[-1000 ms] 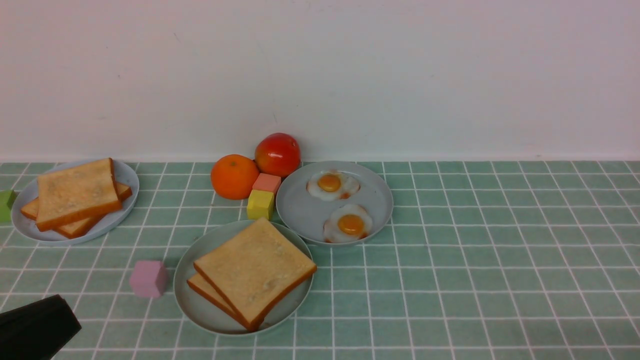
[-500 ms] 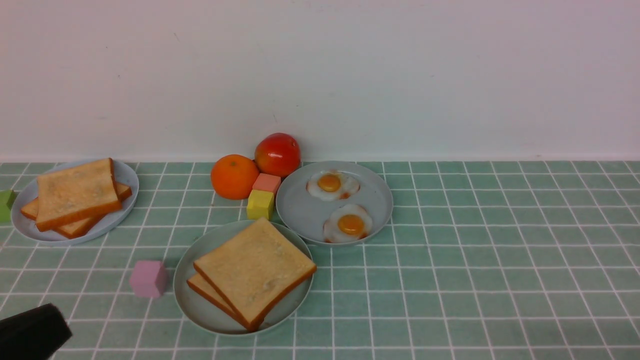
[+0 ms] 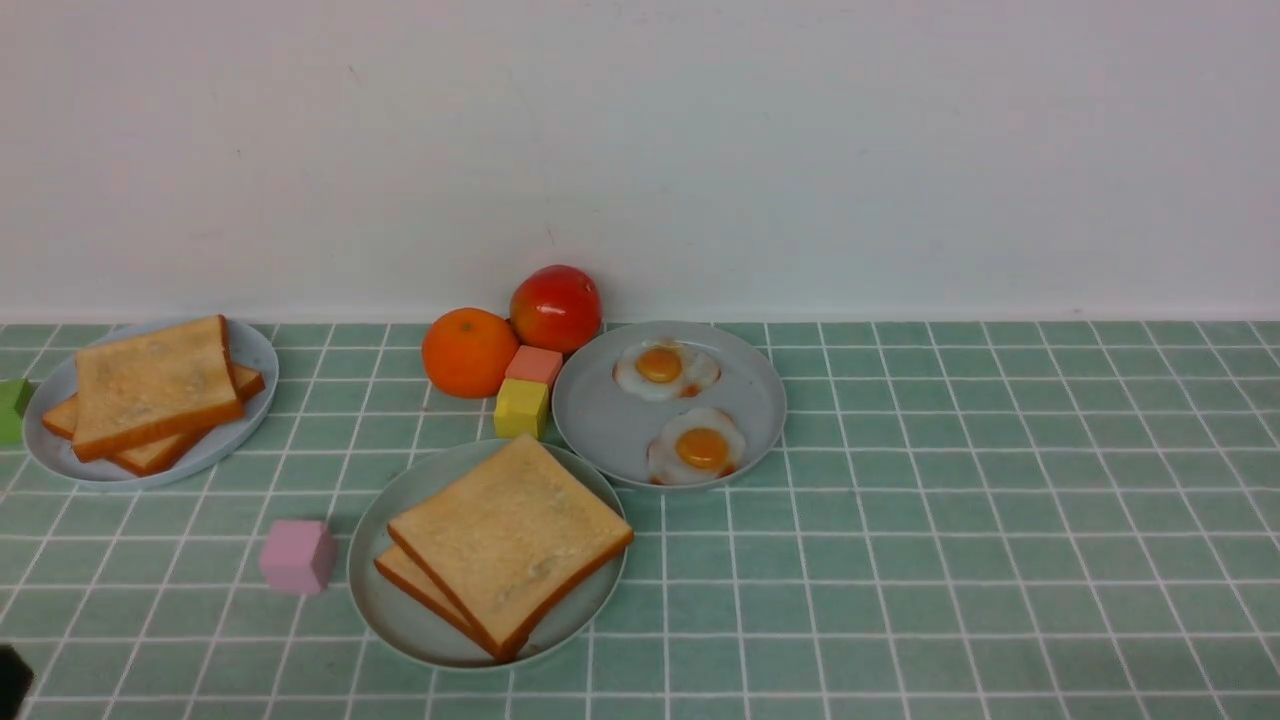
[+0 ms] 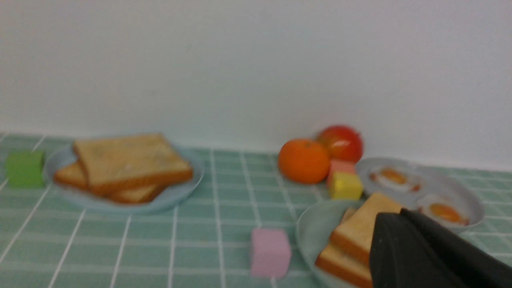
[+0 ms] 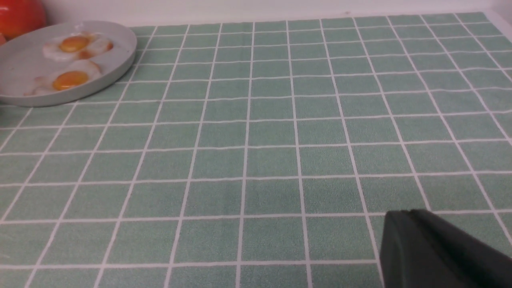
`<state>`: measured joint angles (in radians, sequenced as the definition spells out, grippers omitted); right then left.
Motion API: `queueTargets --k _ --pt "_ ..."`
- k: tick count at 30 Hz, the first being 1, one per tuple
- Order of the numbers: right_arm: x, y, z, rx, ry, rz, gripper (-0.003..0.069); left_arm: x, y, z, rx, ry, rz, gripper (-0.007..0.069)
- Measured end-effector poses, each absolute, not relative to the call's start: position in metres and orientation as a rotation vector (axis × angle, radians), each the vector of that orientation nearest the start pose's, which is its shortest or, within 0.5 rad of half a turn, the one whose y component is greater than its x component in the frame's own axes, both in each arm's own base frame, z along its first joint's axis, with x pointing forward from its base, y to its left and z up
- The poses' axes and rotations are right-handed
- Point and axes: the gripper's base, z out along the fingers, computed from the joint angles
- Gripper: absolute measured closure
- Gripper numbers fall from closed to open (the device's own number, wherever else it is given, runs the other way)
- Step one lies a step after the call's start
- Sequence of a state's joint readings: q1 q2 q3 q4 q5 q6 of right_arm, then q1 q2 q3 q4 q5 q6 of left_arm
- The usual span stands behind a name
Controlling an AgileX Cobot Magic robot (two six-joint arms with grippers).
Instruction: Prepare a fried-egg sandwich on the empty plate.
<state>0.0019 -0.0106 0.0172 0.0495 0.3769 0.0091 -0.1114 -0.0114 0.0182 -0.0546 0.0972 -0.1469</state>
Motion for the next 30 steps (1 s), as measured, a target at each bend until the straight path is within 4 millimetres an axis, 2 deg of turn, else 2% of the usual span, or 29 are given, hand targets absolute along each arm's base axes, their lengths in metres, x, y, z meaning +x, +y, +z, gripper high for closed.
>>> queueTargets --k 3,7,30 --pt "0.052 0.002 0.174 0.037 1.867 0.056 0.0636 0.055 -0.003 0.182 -0.188 1.749 -0.231 0.0638" --pt "0.052 0.002 0.174 0.037 1.867 0.056 0.0631 0.053 -0.002 0.170 -0.257 1.865 -0.237 0.0638" --pt "0.052 0.002 0.174 0.037 1.867 0.056 0.0599 0.052 -0.002 0.169 -0.272 1.868 -0.245 0.0638"
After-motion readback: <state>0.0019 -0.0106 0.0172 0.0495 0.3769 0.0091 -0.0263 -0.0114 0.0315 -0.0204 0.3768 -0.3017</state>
